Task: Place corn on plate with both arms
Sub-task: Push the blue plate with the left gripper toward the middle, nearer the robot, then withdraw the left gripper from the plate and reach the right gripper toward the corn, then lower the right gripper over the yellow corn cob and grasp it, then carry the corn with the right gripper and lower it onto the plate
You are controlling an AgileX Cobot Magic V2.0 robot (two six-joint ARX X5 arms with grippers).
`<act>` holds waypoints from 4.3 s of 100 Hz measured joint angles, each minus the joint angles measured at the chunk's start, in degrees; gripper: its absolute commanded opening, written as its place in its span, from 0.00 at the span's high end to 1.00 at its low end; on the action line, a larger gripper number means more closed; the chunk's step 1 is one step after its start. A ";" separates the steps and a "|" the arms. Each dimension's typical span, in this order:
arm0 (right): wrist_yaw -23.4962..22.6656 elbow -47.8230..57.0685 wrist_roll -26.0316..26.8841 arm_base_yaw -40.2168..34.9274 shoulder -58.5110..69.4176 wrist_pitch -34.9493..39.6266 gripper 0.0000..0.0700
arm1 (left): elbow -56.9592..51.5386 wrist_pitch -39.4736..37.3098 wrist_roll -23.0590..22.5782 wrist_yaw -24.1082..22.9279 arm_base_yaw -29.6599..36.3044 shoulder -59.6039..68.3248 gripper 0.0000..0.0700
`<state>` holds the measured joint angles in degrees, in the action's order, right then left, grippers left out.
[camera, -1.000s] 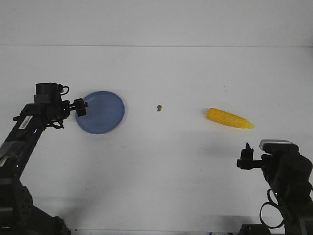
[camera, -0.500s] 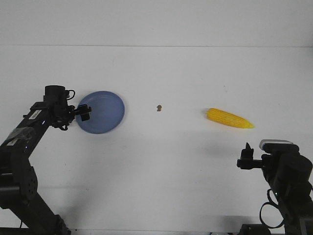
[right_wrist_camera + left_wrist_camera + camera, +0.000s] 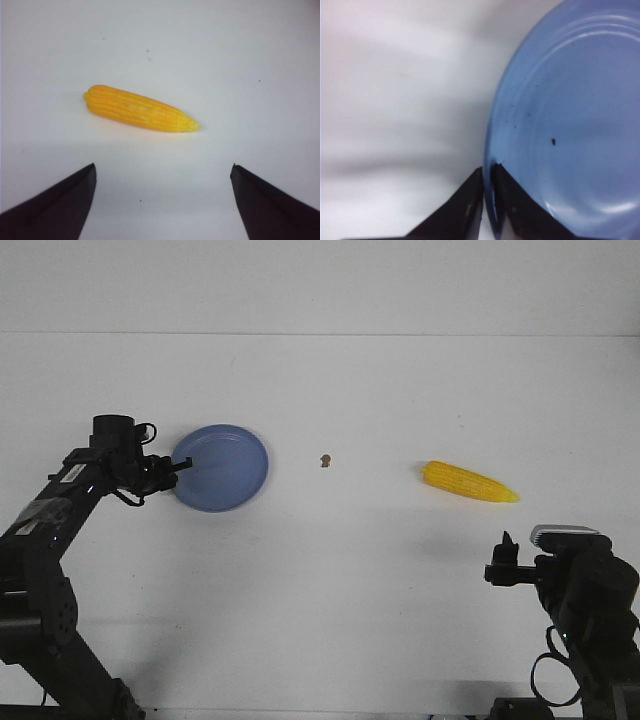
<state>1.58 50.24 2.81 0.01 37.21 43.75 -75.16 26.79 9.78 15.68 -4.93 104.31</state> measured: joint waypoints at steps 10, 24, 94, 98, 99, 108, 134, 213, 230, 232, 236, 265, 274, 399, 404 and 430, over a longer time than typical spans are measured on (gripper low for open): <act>0.00 0.00 0.00 0.00 0.00 0.00 0.19 | 0.00 0.66 0.02 4.26 0.20 -0.92 0.99; 0.00 0.00 0.00 0.00 0.00 0.00 0.19 | 0.00 2.75 0.02 7.80 2.32 -5.70 0.99; 0.00 0.00 0.00 0.00 0.00 0.00 0.19 | 11.26 1.03 -1.05 14.34 26.60 -9.09 0.99; 0.00 0.00 0.00 0.00 0.00 0.00 0.19 | 12.13 -0.57 -0.61 14.27 26.84 -9.09 0.99; 0.02 0.00 0.00 0.00 0.00 0.00 0.19 | 12.33 -0.92 -0.50 14.25 26.91 -9.09 0.99; 0.00 0.00 0.00 0.00 0.00 -0.02 0.19 | 13.27 -2.25 0.42 13.55 27.63 -9.09 0.99; 0.00 0.00 0.00 0.00 0.00 0.00 0.19 | 13.31 -2.43 0.90 10.80 29.14 -9.09 0.85; -0.07 0.00 -2.05 0.00 2.36 -2.73 0.00 | 13.31 -3.58 -4.85 -4.02 23.96 -25.62 0.00; -0.50 0.26 -5.16 0.02 6.58 -7.28 0.00 | 13.31 -1.46 -8.59 -8.35 21.64 -36.37 0.00; -0.83 0.50 -5.79 0.02 7.41 -7.50 0.00 | 13.31 -0.96 -8.85 -8.31 21.46 -37.38 0.00; -1.68 1.07 -7.15 0.02 9.33 -7.72 0.00 | 13.31 0.35 -9.11 -8.31 21.27 -39.01 0.00; -6.56 10.54 -20.11 0.02 29.53 -7.63 0.00 | 13.31 7.54 -9.49 -8.31 20.41 -41.18 0.00; -7.98 15.15 -23.78 0.02 36.44 -7.58 0.00 | 13.31 7.56 -9.49 -8.31 20.44 -41.18 0.00; -18.10 24.85 -32.74 3.80 67.71 -6.54 0.75 | 13.31 7.82 -9.49 -8.31 20.44 -41.18 0.00; -18.38 24.85 -32.35 3.72 67.19 -4.96 0.75 | 13.31 7.85 -9.49 -8.31 20.41 -41.18 0.00; -22.67 25.00 -29.53 -3.58 56.57 3.34 0.74 | 13.31 7.82 -9.49 -8.31 20.41 -41.18 0.00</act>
<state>-21.08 75.24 -26.72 -3.57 93.78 47.09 -61.84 34.61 0.30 7.38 15.49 63.13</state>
